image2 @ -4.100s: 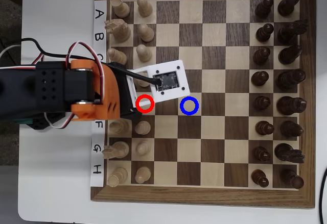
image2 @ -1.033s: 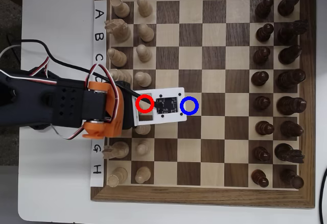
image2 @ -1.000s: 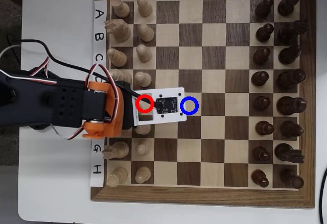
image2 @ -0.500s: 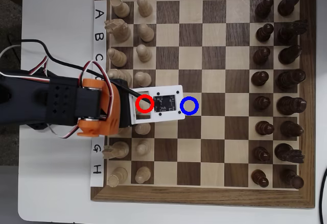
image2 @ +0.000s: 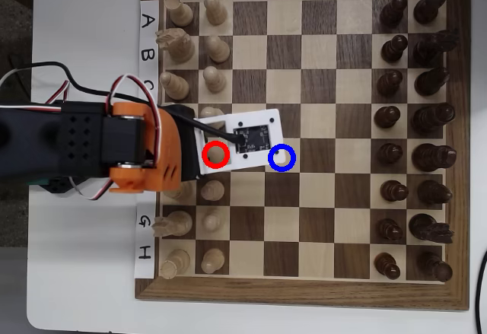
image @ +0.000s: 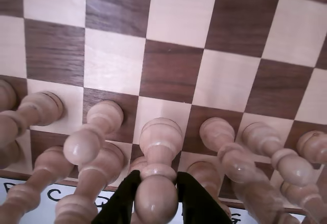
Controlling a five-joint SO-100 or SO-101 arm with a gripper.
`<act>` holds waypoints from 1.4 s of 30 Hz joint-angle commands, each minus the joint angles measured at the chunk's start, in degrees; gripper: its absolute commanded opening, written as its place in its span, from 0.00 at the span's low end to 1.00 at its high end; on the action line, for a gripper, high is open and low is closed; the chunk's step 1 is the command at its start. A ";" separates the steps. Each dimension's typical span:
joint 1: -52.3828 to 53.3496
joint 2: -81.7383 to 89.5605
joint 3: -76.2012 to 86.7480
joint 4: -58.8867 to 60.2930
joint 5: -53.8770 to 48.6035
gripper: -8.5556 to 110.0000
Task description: Move the piece to destination
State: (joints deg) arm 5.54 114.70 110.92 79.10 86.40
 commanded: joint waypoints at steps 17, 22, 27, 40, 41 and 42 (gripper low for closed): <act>-1.85 -4.75 -21.45 3.34 0.44 0.07; -2.11 -9.84 -26.10 2.46 0.44 0.08; -2.20 -14.94 -28.56 -0.70 0.26 0.08; -0.88 -25.40 -28.12 -7.47 0.18 0.09; -0.70 -25.93 -28.12 -7.82 0.18 0.09; -0.62 -26.46 -28.04 -8.17 0.18 0.09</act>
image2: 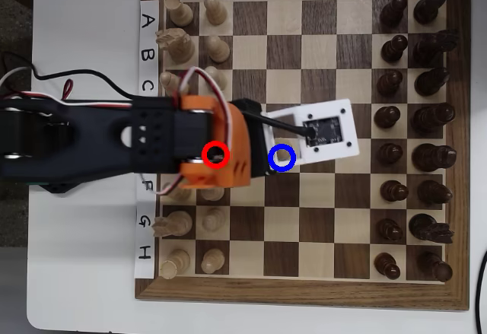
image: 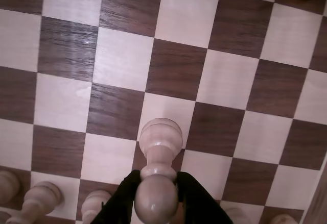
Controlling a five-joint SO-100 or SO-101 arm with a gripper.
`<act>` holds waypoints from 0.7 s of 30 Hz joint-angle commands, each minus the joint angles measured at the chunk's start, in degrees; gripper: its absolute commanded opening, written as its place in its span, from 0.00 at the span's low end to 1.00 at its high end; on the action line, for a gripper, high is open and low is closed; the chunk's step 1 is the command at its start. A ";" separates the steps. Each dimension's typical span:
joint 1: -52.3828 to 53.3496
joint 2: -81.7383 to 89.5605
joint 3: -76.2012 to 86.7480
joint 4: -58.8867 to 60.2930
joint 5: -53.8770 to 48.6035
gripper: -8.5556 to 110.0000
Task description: Move the piece to destination
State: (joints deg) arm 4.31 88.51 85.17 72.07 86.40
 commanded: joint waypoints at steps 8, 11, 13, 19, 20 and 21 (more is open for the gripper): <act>1.23 -3.69 -2.11 -1.76 0.09 0.09; 1.49 -4.48 -1.85 -1.85 0.09 0.09; 1.58 -4.83 -1.58 -2.11 0.09 0.09; 1.85 -5.98 -1.14 -2.90 0.09 0.09; 1.85 -6.15 -1.05 -2.99 0.09 0.09; 1.85 -6.24 -0.79 -3.16 0.09 0.09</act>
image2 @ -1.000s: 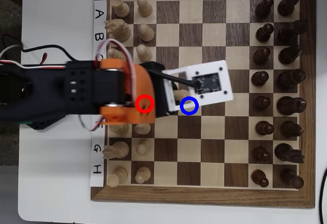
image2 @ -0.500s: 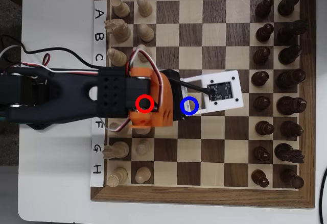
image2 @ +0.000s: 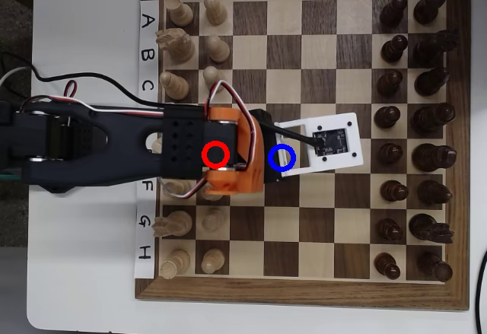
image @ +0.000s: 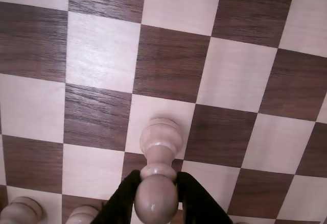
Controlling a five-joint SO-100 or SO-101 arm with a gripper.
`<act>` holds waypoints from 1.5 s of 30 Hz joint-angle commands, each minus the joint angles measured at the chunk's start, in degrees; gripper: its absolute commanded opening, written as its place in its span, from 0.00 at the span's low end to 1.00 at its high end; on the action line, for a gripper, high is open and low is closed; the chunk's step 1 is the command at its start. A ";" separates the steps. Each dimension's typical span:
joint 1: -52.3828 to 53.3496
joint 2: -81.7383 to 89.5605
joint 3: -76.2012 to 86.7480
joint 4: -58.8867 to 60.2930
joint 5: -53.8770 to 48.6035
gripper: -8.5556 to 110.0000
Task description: Move the piece to destination
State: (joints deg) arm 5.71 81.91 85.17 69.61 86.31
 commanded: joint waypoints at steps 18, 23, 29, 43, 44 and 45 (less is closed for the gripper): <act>0.79 -0.79 0.44 -2.11 -0.26 0.11; 0.62 -0.79 0.44 -3.08 -0.62 0.13; 0.26 -0.26 0.70 -3.96 -1.85 0.18; 0.44 8.09 6.33 -1.85 -5.63 0.23; 0.44 9.49 6.42 -0.26 -5.80 0.23; 0.44 10.90 6.50 1.41 -6.06 0.23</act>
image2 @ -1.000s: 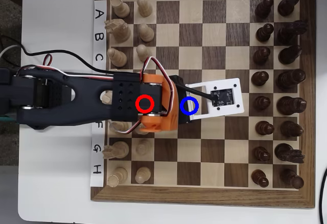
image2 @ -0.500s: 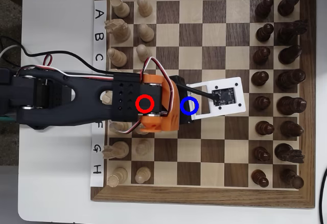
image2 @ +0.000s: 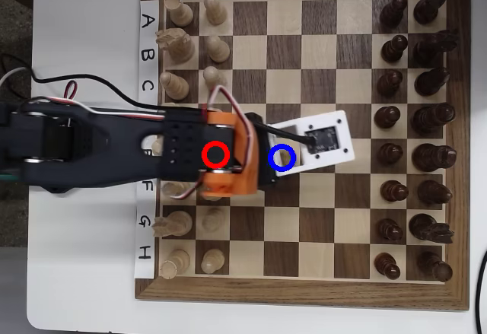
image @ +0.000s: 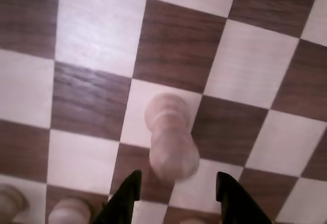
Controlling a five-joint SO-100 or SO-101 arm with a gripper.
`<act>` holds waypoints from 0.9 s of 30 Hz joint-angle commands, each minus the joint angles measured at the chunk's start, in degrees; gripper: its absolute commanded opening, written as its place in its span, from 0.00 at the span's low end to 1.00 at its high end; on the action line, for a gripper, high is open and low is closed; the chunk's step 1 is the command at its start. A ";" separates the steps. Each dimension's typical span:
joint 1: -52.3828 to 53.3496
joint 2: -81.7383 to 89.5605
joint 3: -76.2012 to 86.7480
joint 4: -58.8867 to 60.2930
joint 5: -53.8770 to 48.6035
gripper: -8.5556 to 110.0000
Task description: Move the piece to destination
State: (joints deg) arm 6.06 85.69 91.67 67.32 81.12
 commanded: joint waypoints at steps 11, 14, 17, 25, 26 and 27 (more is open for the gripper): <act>0.09 21.80 -12.22 22.41 -2.11 0.07; 0.79 23.64 -20.04 28.39 -3.25 0.07; 3.87 28.13 -23.99 28.30 -6.94 0.07; 21.09 41.75 -27.95 28.39 -31.11 0.07; 24.52 43.07 -28.04 28.39 -35.51 0.07; 28.04 44.30 -27.95 28.39 -39.81 0.07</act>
State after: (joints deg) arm 26.10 126.12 65.92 95.71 51.86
